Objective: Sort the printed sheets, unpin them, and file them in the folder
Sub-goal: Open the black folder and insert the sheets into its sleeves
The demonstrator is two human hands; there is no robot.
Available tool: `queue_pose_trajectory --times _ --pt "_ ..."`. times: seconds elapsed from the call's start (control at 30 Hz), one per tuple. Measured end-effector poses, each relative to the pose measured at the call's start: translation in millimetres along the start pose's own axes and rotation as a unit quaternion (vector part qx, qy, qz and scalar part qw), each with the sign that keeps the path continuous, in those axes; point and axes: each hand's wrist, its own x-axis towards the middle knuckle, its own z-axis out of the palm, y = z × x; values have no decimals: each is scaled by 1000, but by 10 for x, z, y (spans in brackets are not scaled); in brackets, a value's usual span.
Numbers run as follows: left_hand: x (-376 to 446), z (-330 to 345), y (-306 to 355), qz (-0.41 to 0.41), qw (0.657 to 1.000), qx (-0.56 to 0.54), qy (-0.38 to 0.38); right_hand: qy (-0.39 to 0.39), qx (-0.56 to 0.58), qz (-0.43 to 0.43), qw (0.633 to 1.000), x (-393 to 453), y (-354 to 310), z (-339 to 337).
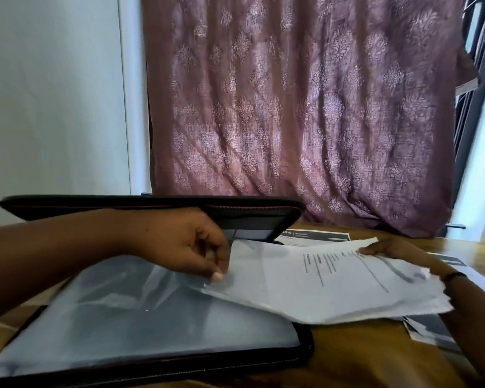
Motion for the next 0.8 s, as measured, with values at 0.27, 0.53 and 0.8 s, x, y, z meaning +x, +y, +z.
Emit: queue_pose_trajectory --times 0.27,0.53,0.8 --pt "144 -308 -361 -49 952 288 93 33 63 14 997 -13 122 234" --pt "16 -37 -624 -222 904 355 -90 69 25 -6 997 116 144 49" --pt "-21 -111 -862 -205 912 355 27 134 -261 -106 950 181 -200 310"
